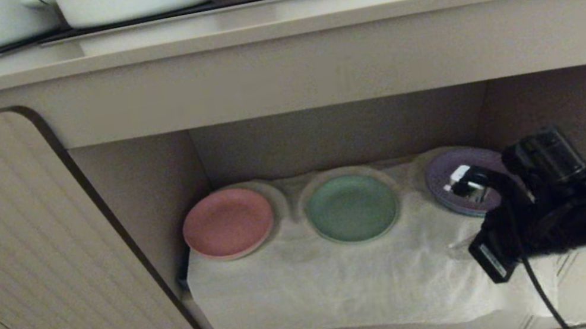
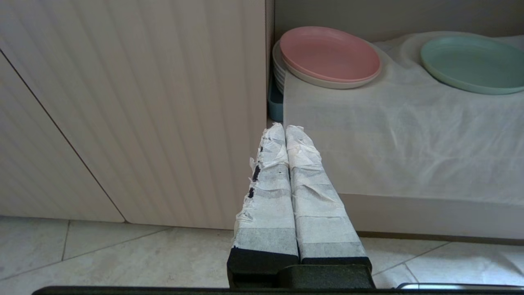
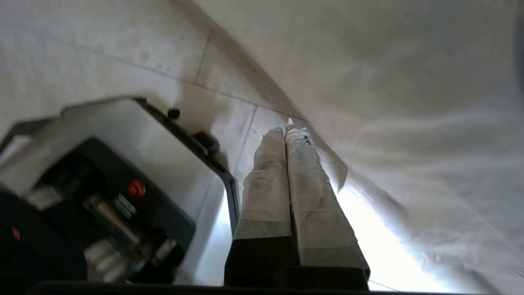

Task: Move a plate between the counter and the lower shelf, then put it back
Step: Pick up the plate in the cupboard

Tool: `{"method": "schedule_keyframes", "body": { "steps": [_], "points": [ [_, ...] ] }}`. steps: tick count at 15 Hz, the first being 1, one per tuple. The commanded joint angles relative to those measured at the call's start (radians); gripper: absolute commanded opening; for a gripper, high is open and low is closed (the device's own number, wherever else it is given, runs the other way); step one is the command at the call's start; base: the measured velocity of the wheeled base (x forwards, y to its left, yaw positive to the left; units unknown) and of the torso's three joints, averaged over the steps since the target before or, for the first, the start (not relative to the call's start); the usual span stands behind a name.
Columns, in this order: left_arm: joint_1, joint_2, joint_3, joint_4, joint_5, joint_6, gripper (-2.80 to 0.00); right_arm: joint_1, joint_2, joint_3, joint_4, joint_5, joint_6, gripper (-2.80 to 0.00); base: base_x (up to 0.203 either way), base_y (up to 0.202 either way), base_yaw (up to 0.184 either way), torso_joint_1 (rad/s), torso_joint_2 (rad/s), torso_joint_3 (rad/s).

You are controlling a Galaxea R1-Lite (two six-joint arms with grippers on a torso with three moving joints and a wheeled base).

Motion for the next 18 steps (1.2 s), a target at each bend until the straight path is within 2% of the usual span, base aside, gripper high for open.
{"method": "schedule_keyframes", "body": {
  "steps": [1, 6, 8, 11, 13, 15, 18],
  "points": [
    [0.0, 0.0, 0.0, 0.0, 0.0, -0.001, -2.8, 0.001, 0.075, -0.049, 0.001, 0.002, 0.014, -2.8, 0.0, 0.0, 0.0, 0.0, 0.0, 0.0],
    [0.0, 0.0, 0.0, 0.0, 0.0, -0.001, -2.8, 0.015, 0.202, -0.2, 0.028, 0.002, 0.137, -2.8, 0.0, 0.0, 0.0, 0.0, 0.0, 0.0],
    [0.0, 0.0, 0.0, 0.0, 0.0, 0.0, -2.8, 0.017, 0.234, -0.248, 0.08, 0.002, 0.173, -2.8, 0.0, 0.0, 0.0, 0.0, 0.0, 0.0],
    [0.0, 0.0, 0.0, 0.0, 0.0, 0.0, -2.8, 0.031, 0.267, -0.338, 0.147, -0.001, 0.275, -2.8, 0.0, 0.0, 0.0, 0.0, 0.0, 0.0],
    [0.0, 0.0, 0.0, 0.0, 0.0, -0.001, -2.8, 0.035, 0.28, -0.408, 0.25, -0.005, 0.327, -2.8, 0.0, 0.0, 0.0, 0.0, 0.0, 0.0],
    [0.0, 0.0, 0.0, 0.0, 0.0, 0.0, -2.8, 0.034, 0.298, -0.475, 0.338, -0.015, 0.344, -2.8, 0.0, 0.0, 0.0, 0.0, 0.0, 0.0],
    [0.0, 0.0, 0.0, 0.0, 0.0, 0.0, -2.8, 0.032, 0.356, -0.57, 0.371, -0.052, 0.447, -2.8, 0.0, 0.0, 0.0, 0.0, 0.0, 0.0]
  ]
}}
